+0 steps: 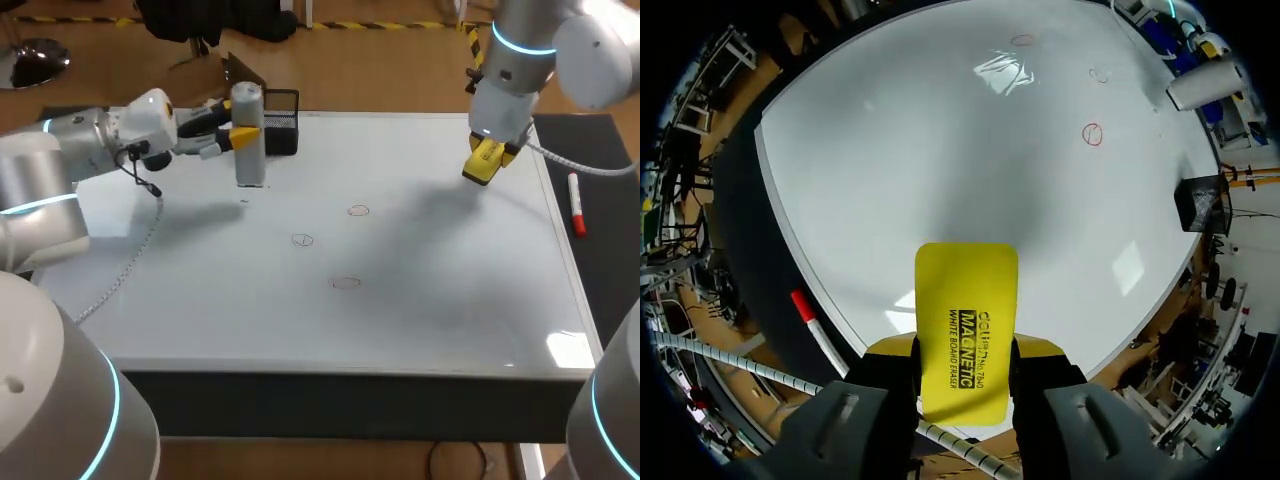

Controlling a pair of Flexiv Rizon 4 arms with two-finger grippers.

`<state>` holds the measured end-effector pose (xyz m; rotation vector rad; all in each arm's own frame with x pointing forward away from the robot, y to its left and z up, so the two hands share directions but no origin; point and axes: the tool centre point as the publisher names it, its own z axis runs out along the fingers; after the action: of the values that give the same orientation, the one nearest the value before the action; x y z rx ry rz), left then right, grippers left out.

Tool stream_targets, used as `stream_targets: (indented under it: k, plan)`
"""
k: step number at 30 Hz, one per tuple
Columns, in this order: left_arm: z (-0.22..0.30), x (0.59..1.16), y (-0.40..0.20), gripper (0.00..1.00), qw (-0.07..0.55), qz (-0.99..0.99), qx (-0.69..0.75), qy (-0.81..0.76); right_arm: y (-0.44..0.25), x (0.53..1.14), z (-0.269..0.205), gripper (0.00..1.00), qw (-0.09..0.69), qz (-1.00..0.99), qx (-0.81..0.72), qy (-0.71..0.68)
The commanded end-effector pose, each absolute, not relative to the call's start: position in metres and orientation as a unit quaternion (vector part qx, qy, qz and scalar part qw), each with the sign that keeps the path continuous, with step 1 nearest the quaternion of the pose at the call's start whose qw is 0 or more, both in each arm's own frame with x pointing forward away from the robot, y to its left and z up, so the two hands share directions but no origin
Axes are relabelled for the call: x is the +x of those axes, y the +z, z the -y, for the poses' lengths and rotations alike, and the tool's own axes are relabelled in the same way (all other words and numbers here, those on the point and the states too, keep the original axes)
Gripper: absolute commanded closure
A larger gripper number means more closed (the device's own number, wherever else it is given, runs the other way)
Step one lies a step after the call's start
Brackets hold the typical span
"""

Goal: Pick up the inspection probe, press it on each red-marked spot on the whiteboard one by one, put down the probe, pick up the eraser, and wipe off all the red marks.

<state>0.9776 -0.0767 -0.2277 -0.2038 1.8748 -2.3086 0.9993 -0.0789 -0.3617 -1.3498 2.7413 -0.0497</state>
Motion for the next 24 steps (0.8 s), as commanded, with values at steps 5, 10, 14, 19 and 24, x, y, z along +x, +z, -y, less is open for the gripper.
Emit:
stream_targets:
  k: [5, 10, 14, 19, 24]
  plan:
    - [0.038, 0.999, -0.23, 1.0, 0.108, -0.621, -0.106, -0.769, -0.361, 1.0, 0.08, 1.0, 0.042, -0.896, -0.442, -0.017]
    - [0.017, 1.015, -0.234, 1.0, 0.119, -0.611, -0.117, -0.774, -0.361, 1.0, 0.08, 1.0, 0.042, -0.896, -0.442, -0.017]
    - [0.004, 1.025, -0.237, 1.0, 0.125, -0.607, -0.124, -0.775, -0.361, 1.0, 0.08, 1.0, 0.042, -0.896, -0.442, -0.017]
    - [-0.005, 1.033, -0.242, 1.0, 0.127, -0.606, -0.131, -0.774, -0.361, 1.0, 0.08, 1.0, 0.042, -0.896, -0.442, -0.017]
    - [-0.008, 1.035, -0.243, 1.0, 0.128, -0.604, -0.137, -0.775, -0.361, 1.0, 0.08, 1.0, 0.042, -0.896, -0.442, -0.017]
